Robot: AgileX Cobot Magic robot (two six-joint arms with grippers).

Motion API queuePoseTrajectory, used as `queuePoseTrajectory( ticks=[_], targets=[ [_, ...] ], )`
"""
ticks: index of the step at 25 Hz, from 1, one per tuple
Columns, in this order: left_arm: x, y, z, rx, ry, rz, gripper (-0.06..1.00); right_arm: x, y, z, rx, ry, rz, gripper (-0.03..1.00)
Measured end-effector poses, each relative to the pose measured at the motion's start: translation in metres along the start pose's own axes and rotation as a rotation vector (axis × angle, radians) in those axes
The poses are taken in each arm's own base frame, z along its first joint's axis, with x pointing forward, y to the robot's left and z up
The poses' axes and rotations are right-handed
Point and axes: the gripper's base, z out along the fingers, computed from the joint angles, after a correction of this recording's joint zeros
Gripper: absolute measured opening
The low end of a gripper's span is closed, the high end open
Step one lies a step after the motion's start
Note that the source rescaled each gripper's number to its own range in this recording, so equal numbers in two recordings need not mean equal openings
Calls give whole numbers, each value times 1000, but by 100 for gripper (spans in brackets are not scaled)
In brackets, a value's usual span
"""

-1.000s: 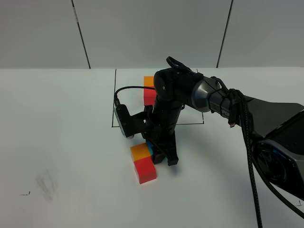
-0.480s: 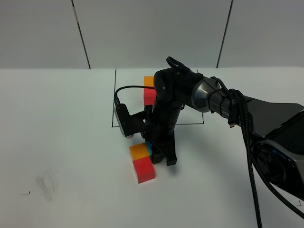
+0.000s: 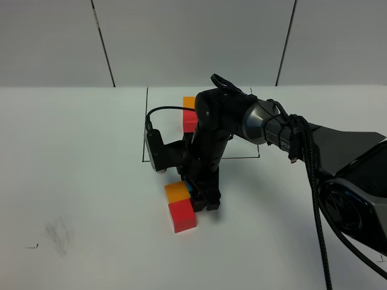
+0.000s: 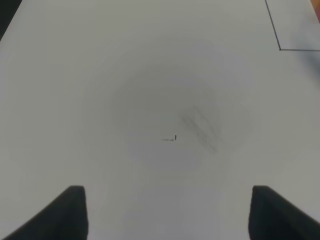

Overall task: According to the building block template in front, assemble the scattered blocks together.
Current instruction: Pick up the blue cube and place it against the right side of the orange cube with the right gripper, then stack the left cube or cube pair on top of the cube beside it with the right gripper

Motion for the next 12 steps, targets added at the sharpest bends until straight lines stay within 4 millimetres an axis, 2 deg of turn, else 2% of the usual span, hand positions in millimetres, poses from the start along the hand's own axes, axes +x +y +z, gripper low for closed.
queuePoseTrajectory(
  ticks=[1,3,5,8,12],
  targets=[
    [0,0,0,0,0,0,61,0,-1,0,14,3,10,62],
    [0,0,0,0,0,0,61,1,-3,0,35,18,32,78],
    [0,0,0,0,0,0,61,3,-4,-1,53,48,48,87],
    [0,0,0,0,0,0,61,5,-5,-3,71,89,73,90],
    [0,0,0,0,0,1,61,8,-4,-8,69,137,65,87]
  ],
)
